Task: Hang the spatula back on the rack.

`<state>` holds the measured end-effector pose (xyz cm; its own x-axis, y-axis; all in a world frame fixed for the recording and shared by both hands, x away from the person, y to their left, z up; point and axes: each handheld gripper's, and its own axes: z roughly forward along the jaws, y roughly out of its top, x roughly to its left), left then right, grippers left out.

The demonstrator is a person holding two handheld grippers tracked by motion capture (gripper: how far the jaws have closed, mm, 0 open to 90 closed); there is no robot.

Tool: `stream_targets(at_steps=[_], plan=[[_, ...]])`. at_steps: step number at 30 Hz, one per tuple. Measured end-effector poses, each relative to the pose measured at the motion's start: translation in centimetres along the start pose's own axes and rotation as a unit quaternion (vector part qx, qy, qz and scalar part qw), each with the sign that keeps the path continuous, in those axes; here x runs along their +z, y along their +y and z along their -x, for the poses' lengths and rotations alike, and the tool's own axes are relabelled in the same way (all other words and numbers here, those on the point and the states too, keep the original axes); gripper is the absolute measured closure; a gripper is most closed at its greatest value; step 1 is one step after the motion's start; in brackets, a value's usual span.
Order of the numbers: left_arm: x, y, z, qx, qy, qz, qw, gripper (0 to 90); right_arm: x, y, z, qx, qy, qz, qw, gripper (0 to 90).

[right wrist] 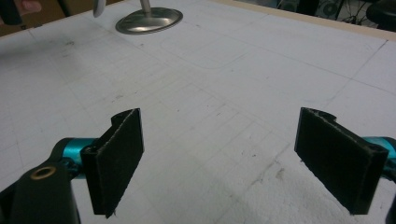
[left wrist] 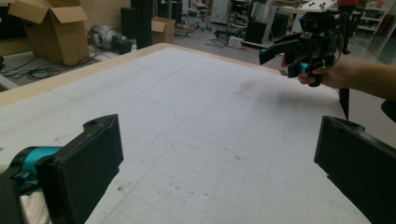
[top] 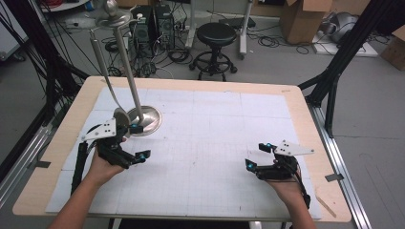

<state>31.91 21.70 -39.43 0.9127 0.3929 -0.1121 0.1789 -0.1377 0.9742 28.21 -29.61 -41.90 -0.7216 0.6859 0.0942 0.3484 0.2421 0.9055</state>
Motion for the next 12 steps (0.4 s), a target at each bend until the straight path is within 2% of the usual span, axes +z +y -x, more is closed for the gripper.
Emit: stream_targets(at_steps=[5,9,12], plan=[[0.06,-0.02,0.03,0.0,-0.001,-0.001,1.0,1.6,0.01,0.0,0.02,0.0,0.001,0.0,1.0,14.9],[-0.06,-0.06,-0.15,-0.012,-0.007,0.007,0.9999,1.6,0.01,-0.01,-0.01,0.0,0.003,-0.001,1.0,14.9],[-0.1,-0.04,-0.17,-0.011,-0.007,0.007,0.9999,1.7,0.01,0.0,0.03,-0.002,0.001,0.0,1.0,14.9]])
